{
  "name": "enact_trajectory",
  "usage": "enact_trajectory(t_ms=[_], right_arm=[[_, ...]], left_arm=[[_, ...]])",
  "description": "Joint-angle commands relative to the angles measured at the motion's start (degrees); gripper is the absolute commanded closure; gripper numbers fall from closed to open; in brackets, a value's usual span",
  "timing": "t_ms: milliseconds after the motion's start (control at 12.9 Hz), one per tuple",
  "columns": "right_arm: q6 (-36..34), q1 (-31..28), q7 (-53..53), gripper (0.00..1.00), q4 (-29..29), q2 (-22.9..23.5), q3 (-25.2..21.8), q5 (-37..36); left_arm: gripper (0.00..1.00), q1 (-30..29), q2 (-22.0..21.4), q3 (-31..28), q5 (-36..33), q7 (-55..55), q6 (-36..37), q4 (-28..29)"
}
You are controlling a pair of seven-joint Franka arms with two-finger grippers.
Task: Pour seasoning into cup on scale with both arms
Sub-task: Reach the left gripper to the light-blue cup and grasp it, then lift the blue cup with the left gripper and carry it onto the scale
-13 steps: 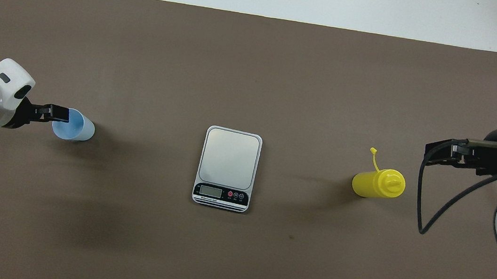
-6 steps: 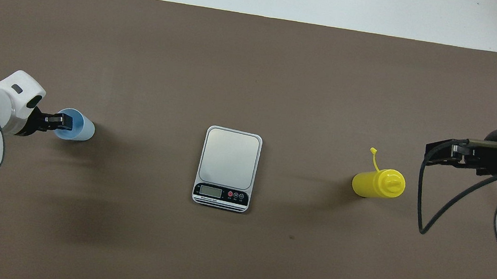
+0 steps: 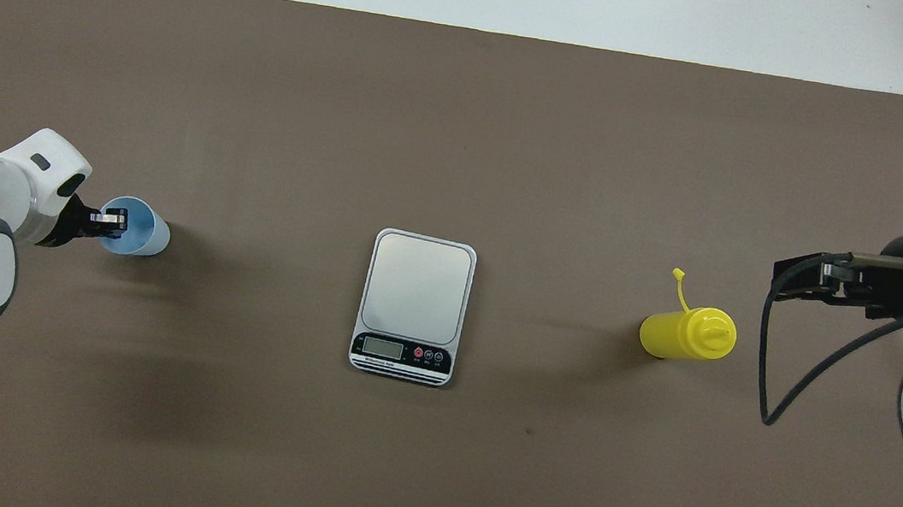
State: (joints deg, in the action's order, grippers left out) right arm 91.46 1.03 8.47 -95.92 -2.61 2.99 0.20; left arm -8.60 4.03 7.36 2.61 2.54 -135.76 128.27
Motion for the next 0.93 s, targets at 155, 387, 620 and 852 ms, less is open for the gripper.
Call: enact_trajectory(t_ms=[155, 387, 620, 852], right_arm=[[1.0, -0.9, -1.7, 0.0, -1.6, -1.4, 0.0, 0.0], [1.0, -0.9, -1.6, 0.0, -1.6, -1.4, -0.1, 0.0], [1.0, -1.0, -1.6, 0.0, -1.6, -1.4, -0.1, 0.1], [1.0, -1.0, -1.6, 0.0, -1.6, -1.4, -0.1, 0.1]], left_arm=[[1.0, 0.4, -0.6, 0.0, 0.5, -0.3, 12.2, -10.6], [1.0, 3.4, -1.0, 0.2, 2.2, 0.6, 18.9, -17.7], [1.0, 9.1, -3.3, 1.1, 3.1, 6.0, 20.0, -19.2], [1.0, 17.9, -3.4, 1.5, 2.6, 14.8, 19.5, -20.1]])
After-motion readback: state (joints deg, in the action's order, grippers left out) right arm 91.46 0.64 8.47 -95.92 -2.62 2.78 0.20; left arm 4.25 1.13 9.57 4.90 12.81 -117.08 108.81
